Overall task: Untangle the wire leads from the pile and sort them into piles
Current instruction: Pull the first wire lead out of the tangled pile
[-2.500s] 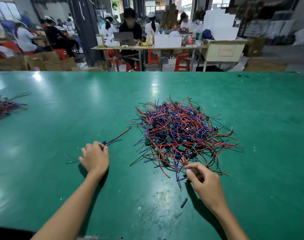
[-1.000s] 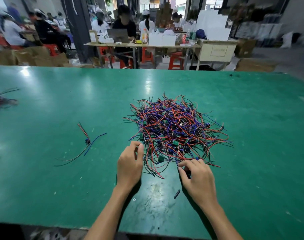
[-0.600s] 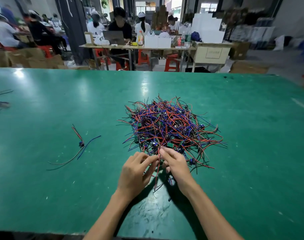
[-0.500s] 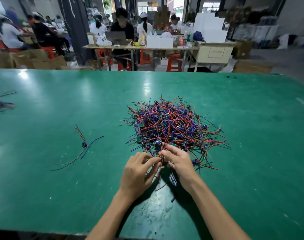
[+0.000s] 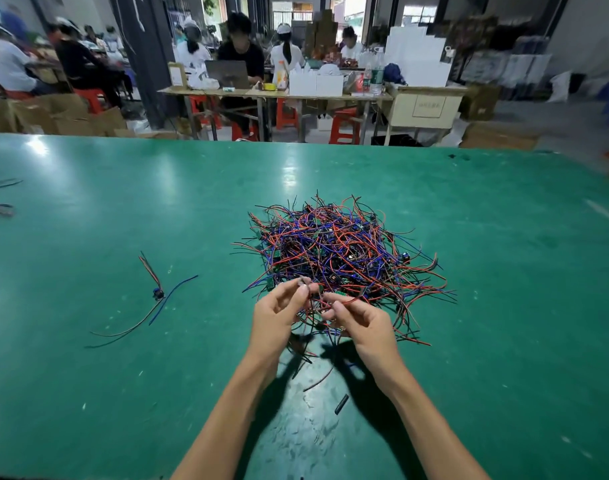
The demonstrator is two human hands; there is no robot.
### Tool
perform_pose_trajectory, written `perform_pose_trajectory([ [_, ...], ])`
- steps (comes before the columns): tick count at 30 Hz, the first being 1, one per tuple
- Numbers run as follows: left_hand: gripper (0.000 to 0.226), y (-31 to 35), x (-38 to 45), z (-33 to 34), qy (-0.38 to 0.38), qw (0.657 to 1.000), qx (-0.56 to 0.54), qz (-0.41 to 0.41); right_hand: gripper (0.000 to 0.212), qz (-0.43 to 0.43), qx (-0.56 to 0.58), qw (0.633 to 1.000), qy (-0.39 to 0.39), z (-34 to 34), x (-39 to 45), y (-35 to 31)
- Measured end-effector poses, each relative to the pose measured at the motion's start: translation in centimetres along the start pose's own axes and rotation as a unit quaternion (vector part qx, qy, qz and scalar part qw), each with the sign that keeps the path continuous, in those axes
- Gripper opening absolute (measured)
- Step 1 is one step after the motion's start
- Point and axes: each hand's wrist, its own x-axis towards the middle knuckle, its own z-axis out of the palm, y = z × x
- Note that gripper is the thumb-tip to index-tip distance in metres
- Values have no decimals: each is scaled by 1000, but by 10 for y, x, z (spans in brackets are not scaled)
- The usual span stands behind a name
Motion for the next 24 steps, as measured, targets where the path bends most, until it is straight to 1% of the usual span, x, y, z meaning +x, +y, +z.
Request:
perform_pose_trajectory([
  [3,22,-3,0,-3,-31,996,-71,-33,19,14,-13,991,133,-6,-5,16],
  [5,29,-6,-1,-8,-44,988,-135,-58,22,21,-4,981,193,-9,-12,25],
  [7,35,-7,-3,-15,-67,977,-186,-81,23,12,-12,979,205,-11,-16,29],
  [9,36,-7,-6,-20,-96,968,-212,-93,23,6,-29,980,194,-10,-18,30],
  [11,43,-5,-10,-22,-118,962,-228,-96,24,4,-30,981,194,-10,-19,28],
  [13,45,-2,-12,-23,-131,962,-223,-85,25,3,-23,980,200,-10,-19,27],
  [17,35,10,-15,-23,-148,978,-146,-24,24,8,-25,980,199,-10,-19,28],
  [19,31,17,-17,-24,-125,989,-66,41,25,12,-23,979,200,-9,-19,29],
  [20,29,20,-17,-25,-109,990,0,88,25,12,-23,979,201,-9,-19,29],
  [21,27,22,-17,-27,-93,983,82,134,25,12,-23,979,200,-9,-19,30],
  [22,25,24,-16,-29,-77,968,167,172,25,11,-24,979,200,-10,-19,30],
  [23,25,26,-15,-32,-58,948,241,198,25,12,-24,979,200,-10,-20,30],
  [24,24,28,-12,-36,-36,931,292,217,25,12,-23,979,200,-10,-20,30],
])
